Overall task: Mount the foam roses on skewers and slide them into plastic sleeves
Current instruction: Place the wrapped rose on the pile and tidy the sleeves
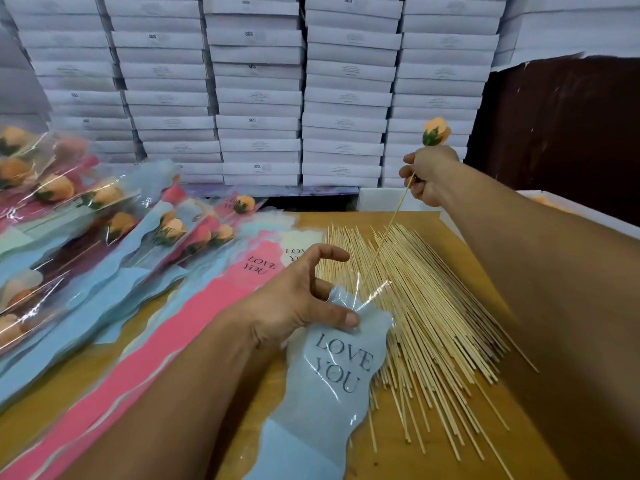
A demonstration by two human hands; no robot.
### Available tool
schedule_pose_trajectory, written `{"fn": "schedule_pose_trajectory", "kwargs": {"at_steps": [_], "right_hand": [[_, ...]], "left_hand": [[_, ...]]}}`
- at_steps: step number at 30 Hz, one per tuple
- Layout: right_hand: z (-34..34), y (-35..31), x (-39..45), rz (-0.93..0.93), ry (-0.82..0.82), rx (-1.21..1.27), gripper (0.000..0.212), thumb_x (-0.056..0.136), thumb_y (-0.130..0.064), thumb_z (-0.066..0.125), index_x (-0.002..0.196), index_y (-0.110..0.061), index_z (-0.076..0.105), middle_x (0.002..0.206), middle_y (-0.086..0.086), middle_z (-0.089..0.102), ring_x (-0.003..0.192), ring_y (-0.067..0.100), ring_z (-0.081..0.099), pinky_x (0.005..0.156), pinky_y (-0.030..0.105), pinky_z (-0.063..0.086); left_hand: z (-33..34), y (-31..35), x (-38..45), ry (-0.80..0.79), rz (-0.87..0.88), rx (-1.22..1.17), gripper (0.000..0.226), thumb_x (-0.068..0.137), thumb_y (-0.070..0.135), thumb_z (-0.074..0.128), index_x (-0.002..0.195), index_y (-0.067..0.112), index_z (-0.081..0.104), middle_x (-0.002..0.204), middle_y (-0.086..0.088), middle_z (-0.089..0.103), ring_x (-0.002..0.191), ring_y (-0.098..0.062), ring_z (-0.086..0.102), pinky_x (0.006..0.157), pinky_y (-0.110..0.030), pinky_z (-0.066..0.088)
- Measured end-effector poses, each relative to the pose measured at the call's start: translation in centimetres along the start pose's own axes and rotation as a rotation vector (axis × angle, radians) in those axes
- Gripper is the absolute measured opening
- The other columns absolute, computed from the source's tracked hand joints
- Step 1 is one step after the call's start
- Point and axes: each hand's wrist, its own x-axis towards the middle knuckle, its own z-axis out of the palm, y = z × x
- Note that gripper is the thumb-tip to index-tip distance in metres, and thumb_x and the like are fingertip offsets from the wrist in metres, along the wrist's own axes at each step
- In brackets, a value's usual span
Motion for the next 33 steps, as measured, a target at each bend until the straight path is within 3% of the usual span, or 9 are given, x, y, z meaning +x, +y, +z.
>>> {"fn": "schedule_pose_trajectory", "kwargs": {"at_steps": [7,11,15,22,24,28,31,33], "right_hand": [[-0.2,-0.2,0.1,0.015,0.031,0.03,0.028,0.102,-0.004,0.031,0.088,-0.011,0.054,0.063,0.006,0.06,0.054,0.014,0.035,0.035,0.015,0.021],[0.0,-0.3,-0.1,0.018,0.033,0.031,0.024,0.102,-0.005,0.032,0.102,-0.008,0.056,0.064,0.007,0.06,0.053,0.014,0.036,0.034,0.015,0.021],[0.1,-0.5,-0.4,0.019,0.044,0.021,0.024,0.102,-0.006,0.032,0.105,-0.009,0.056,0.065,0.006,0.059,0.052,0.012,0.04,0.034,0.011,0.023],[0.1,-0.3,-1.0,0.0,0.038,0.028,0.025,0.103,-0.006,0.032,0.108,-0.01,0.057,0.076,0.005,0.057,0.051,0.009,0.046,0.033,0.01,0.026],[0.2,0.2,-1.2,-0.003,0.016,-0.002,0.025,0.103,-0.006,0.033,0.102,-0.01,0.057,0.073,0.006,0.058,0.052,0.011,0.044,0.032,0.011,0.025],[1.0,1.7,-1.8,-0.011,-0.087,-0.057,0.021,0.104,-0.01,0.039,0.096,-0.01,0.058,0.07,0.01,0.061,0.055,0.015,0.038,0.035,0.014,0.025],[1.9,2.8,-2.7,-0.018,-0.169,-0.047,0.016,0.104,-0.014,0.046,0.102,-0.008,0.061,0.066,0.01,0.064,0.045,0.013,0.041,0.036,0.015,0.032],[2.3,3.5,-3.6,-0.027,-0.225,-0.05,0.018,0.105,-0.017,0.05,0.102,-0.006,0.063,0.058,0.008,0.066,0.037,0.01,0.044,0.035,0.017,0.037]], "left_hand": [[-0.2,0.3,0.1,-0.011,-0.018,0.046,0.084,0.058,0.002,0.091,0.126,0.031,0.051,0.089,-0.022,0.066,0.08,-0.04,0.068,0.074,-0.049,0.059],[-0.5,0.1,0.3,0.02,-0.009,0.072,0.083,0.052,0.009,0.095,0.12,0.036,0.056,0.083,-0.011,0.064,0.078,-0.035,0.069,0.074,-0.047,0.058],[-0.6,-0.1,0.4,0.03,0.015,0.094,0.081,0.05,0.013,0.097,0.117,0.04,0.058,0.088,-0.014,0.059,0.079,-0.035,0.065,0.08,-0.052,0.058],[-1.0,-0.5,0.6,0.05,0.06,0.116,0.083,0.054,0.015,0.098,0.12,0.045,0.056,0.073,-0.005,0.057,0.071,-0.023,0.062,0.071,-0.037,0.055],[-1.1,-0.6,0.7,0.067,0.076,0.086,0.084,0.053,0.015,0.098,0.12,0.046,0.056,0.069,-0.001,0.058,0.069,-0.022,0.064,0.069,-0.037,0.057],[-1.1,-0.8,0.8,0.107,0.09,0.078,0.088,0.049,0.025,0.101,0.121,0.048,0.056,0.068,-0.004,0.05,0.071,-0.028,0.057,0.078,-0.052,0.056],[-1.1,-0.9,0.9,0.141,0.112,0.089,0.088,0.046,0.032,0.101,0.119,0.049,0.056,0.061,0.006,0.05,0.063,-0.016,0.055,0.073,-0.042,0.055],[-1.2,-1.0,1.1,0.166,0.118,0.075,0.089,0.042,0.036,0.102,0.118,0.049,0.057,0.065,0.003,0.049,0.067,-0.019,0.053,0.077,-0.044,0.055]]}}
